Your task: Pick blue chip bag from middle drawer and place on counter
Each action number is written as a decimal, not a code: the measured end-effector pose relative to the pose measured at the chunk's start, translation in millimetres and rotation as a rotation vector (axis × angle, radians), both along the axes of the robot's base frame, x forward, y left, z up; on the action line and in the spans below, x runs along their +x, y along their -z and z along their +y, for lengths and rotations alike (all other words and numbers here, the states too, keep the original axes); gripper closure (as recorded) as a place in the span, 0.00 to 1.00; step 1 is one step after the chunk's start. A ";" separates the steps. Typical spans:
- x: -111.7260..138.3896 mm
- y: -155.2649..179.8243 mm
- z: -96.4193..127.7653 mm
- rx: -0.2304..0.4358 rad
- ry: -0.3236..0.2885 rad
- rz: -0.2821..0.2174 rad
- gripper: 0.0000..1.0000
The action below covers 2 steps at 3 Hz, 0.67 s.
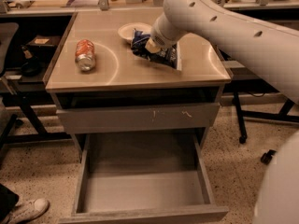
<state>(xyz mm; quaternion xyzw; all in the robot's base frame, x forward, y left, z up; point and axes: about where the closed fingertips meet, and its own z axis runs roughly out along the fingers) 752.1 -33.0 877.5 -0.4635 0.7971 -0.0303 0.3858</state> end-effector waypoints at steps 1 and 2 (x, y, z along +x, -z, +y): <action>6.3 -8.2 2.3 0.012 0.002 -0.015 0.81; 6.1 -7.7 2.4 0.012 0.001 -0.014 0.58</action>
Offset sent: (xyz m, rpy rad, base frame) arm 0.0071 0.0026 0.0092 0.0132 -0.0169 -0.0016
